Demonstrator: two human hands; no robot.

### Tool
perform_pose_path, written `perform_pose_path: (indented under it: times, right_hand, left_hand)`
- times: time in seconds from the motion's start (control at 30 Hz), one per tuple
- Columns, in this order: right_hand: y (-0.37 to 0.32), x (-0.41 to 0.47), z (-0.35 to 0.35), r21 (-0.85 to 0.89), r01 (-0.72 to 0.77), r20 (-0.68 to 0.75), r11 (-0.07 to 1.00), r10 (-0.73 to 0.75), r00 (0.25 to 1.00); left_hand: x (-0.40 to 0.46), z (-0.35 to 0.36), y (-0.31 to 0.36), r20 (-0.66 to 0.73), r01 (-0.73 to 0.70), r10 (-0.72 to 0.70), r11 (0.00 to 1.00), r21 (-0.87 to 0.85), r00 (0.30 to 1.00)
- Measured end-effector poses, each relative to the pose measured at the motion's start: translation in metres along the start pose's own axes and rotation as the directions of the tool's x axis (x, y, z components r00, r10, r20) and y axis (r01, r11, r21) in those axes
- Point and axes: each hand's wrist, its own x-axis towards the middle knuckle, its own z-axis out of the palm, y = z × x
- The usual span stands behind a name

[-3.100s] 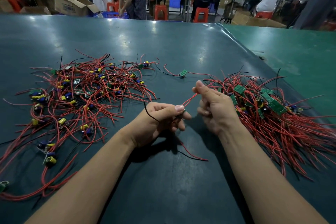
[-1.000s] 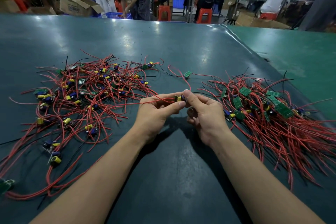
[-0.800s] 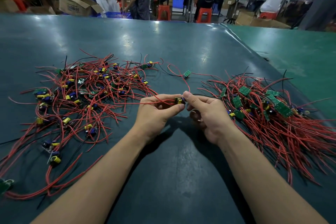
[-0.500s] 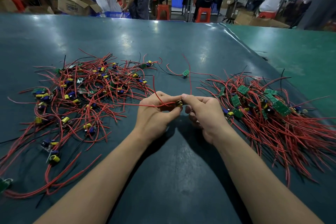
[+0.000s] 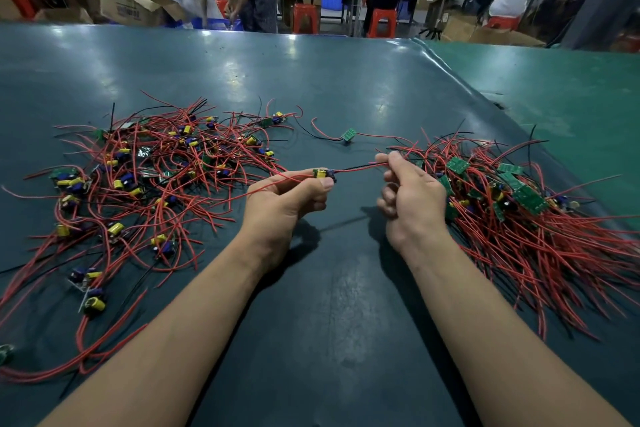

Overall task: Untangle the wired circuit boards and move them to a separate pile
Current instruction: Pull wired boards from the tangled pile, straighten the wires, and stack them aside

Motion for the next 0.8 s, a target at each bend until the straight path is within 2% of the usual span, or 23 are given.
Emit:
perform_pose_path:
  times: [0.23, 0.4, 0.57, 0.7, 0.8]
  right_hand:
    - [-0.004, 0.007, -0.003, 0.161, -0.071, -0.029, 0.984, 0.077, 0.997]
    - [-0.004, 0.008, -0.006, 0.149, -0.072, -0.108, 0.986, 0.088, 0.99]
    - [-0.01, 0.013, -0.012, 0.232, -0.108, -0.19, 0.967, 0.154, 0.97]
    - [-0.011, 0.012, -0.011, 0.302, -0.242, -0.056, 0.922, 0.27, 0.961]
    - [-0.013, 0.007, -0.011, 0.268, -0.268, 0.11, 0.925, 0.247, 0.963]
  left_hand:
    - [-0.005, 0.003, 0.002, 0.082, 0.0, 0.0, 1.0, -0.006, 0.997]
    - [-0.006, 0.001, 0.004, 0.113, 0.014, -0.016, 1.0, 0.017, 0.993]
    - [-0.007, 0.0, 0.003, 0.144, 0.015, -0.026, 0.997, 0.077, 0.989]
    - [-0.007, 0.001, 0.005, 0.139, 0.042, -0.047, 0.998, 0.035, 0.989]
    - [-0.003, -0.002, 0.007, 0.045, 0.066, -0.062, 0.994, -0.085, 0.997]
